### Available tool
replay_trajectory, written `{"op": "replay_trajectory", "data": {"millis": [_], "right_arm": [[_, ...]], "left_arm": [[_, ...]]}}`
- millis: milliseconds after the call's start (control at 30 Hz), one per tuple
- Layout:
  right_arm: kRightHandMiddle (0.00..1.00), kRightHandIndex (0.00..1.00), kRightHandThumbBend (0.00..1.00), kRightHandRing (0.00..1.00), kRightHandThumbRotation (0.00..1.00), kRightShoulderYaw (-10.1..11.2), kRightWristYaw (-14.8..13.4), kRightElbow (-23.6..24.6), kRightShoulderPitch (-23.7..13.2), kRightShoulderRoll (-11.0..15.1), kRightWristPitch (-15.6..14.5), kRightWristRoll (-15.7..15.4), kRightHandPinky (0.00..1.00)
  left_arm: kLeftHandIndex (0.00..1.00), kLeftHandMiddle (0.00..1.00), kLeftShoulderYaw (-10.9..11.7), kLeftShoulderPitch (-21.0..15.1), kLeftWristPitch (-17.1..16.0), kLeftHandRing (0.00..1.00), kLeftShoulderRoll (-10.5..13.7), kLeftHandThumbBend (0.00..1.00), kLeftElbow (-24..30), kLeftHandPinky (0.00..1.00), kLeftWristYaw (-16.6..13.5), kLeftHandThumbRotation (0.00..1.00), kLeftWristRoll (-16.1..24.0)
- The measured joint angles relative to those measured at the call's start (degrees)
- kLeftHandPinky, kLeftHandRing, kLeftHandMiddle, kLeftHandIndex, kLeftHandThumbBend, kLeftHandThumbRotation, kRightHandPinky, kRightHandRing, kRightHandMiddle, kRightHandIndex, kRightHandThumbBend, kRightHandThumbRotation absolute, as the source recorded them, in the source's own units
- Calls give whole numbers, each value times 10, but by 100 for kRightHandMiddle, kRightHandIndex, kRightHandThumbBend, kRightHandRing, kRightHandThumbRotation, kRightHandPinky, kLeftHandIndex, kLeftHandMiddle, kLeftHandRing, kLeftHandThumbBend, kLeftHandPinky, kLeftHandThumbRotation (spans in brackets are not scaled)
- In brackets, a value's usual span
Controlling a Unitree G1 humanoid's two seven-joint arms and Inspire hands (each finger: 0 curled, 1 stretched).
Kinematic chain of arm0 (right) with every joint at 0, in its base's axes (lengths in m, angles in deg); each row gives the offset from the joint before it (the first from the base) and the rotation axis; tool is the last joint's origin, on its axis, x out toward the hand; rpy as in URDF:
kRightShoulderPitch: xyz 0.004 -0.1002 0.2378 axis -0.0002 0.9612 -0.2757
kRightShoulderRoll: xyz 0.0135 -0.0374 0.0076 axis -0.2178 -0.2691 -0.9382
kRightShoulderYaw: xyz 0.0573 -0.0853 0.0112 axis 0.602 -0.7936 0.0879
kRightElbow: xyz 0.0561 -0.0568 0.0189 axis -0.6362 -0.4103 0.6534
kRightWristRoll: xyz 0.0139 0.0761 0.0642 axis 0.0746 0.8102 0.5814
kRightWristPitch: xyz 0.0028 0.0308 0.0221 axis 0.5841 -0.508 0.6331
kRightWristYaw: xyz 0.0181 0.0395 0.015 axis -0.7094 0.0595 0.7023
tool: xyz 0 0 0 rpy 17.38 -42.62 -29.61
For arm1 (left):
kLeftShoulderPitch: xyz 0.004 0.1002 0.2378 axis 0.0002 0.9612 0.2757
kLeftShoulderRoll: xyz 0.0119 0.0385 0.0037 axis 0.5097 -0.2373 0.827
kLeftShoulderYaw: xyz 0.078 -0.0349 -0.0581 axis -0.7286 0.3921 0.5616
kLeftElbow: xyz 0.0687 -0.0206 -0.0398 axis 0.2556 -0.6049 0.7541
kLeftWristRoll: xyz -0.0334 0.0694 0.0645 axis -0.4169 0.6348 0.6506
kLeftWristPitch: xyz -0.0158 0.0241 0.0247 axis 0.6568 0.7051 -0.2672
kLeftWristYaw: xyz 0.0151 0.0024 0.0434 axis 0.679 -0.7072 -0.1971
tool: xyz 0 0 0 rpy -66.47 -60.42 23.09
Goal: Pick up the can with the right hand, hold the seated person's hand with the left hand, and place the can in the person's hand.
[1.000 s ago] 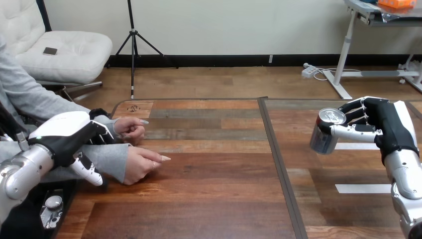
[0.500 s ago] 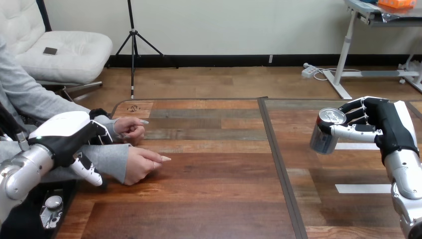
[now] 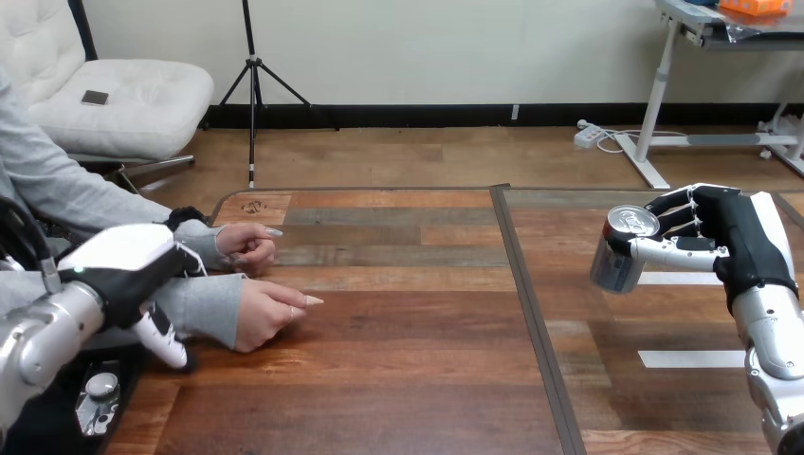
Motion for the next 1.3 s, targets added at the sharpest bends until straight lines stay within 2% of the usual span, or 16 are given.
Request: {"op": "replay_trajectory", "data": {"millis": [200, 467, 700, 967, 1100, 1300], "right_arm": [[44, 44, 81, 40, 0, 0, 0, 0, 0, 0, 0, 0, 37], [44, 44, 81, 41, 0, 0, 0, 0, 0, 0, 0, 2, 38], [44, 43, 81, 41, 0, 0, 0, 0, 0, 0, 0, 4, 39], [44, 43, 82, 40, 0, 0, 0, 0, 0, 0, 0, 6, 37], [44, 43, 82, 38, 0, 0, 0, 0, 0, 0, 0, 6, 36], [44, 43, 82, 38, 0, 0, 0, 0, 0, 0, 0, 6, 35]], "left_arm": [[66, 68, -9, 0, 9, 63, 0, 97, 0, 52, 2, 2, 11], [68, 69, -19, -1, 23, 63, 0, 100, 7, 51, 4, 11, 23], [69, 69, -26, -3, 30, 63, 1, 100, 13, 51, 0, 14, 40], [70, 70, -33, -6, 33, 66, 1, 100, 15, 56, -1, 18, 49], [69, 69, -34, -7, 32, 66, 1, 100, 15, 56, -2, 16, 52], [66, 67, -34, -7, 31, 64, 1, 96, 15, 56, -3, 6, 49]]}}
